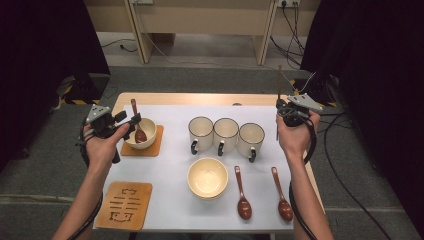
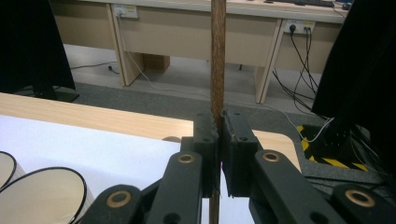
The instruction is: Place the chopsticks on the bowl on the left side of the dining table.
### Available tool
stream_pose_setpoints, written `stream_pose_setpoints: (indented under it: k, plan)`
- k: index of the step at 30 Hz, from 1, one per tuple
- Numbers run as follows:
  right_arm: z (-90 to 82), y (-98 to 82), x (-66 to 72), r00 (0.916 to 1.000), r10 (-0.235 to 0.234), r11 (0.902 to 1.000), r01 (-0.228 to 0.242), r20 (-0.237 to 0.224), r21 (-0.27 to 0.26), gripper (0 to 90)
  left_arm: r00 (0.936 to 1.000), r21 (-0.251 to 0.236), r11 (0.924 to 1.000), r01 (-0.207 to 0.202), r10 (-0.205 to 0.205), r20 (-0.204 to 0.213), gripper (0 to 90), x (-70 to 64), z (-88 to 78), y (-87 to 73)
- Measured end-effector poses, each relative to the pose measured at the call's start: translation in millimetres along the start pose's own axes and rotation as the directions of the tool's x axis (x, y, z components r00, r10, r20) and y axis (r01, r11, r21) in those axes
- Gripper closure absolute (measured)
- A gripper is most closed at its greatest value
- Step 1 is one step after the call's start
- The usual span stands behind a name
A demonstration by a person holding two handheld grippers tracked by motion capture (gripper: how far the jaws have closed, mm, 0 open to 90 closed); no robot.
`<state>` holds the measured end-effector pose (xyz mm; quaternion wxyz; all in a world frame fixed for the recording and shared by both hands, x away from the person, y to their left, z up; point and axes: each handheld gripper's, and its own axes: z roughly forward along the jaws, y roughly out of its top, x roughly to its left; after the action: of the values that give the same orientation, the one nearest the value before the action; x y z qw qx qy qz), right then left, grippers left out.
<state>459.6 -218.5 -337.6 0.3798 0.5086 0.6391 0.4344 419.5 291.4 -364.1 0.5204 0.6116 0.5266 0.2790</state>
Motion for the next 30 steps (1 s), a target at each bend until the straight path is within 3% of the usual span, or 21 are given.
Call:
stream_pose_setpoints:
  k: [13, 30]
  plan:
    - [6.1, 2.7, 4.6, 0.9999, 0.013, 0.9993, -0.013, -0.006, -0.034, 85.2, 0.9994, 0.000, 0.9999, -0.013, 0.013, 0.031, 38.1, -13.6, 13.1, 9.4]
    - [10.3, 9.4, 8.4, 0.9998, -0.021, 0.9935, 0.020, -0.005, -0.112, 85.3, 0.9978, -0.005, 0.9997, -0.025, 0.025, 0.062, 38.6, -28.3, 32.2, 15.9]
